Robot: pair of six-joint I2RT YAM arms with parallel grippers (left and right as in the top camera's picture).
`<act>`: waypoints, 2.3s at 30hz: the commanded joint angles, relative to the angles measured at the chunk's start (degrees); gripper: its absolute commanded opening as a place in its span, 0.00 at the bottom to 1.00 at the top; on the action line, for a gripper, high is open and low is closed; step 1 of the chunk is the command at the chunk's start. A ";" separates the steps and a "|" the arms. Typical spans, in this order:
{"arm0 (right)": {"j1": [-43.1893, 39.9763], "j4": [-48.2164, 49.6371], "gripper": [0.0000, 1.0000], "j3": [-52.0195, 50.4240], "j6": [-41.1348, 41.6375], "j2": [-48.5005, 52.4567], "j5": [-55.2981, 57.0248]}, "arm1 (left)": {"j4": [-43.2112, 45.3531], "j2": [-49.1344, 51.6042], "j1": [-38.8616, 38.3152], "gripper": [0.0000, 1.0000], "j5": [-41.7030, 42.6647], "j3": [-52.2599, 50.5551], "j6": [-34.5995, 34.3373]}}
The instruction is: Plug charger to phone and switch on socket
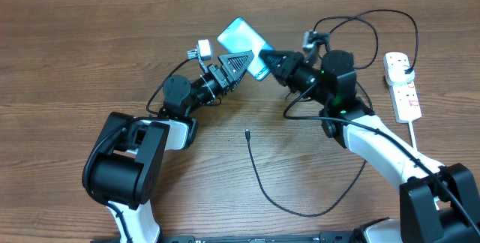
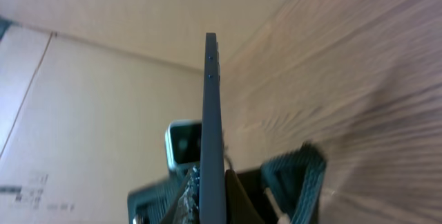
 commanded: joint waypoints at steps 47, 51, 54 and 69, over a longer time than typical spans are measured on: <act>-5.49 -58.12 1.00 1.49 -42.56 -24.87 16.52 | -38.82 9.62 8.55 0.04 44.83 28.37 -15.28; -4.28 -61.00 1.00 1.49 -42.56 -24.87 16.65 | -38.84 13.40 7.19 0.04 43.21 32.37 -16.76; -3.85 -62.77 1.00 1.49 -42.53 -24.87 17.42 | -38.73 16.57 6.05 0.04 44.09 34.27 -21.46; -3.85 -66.79 1.00 1.46 -42.51 -24.87 17.40 | -38.45 18.88 4.87 0.04 43.65 34.45 -23.28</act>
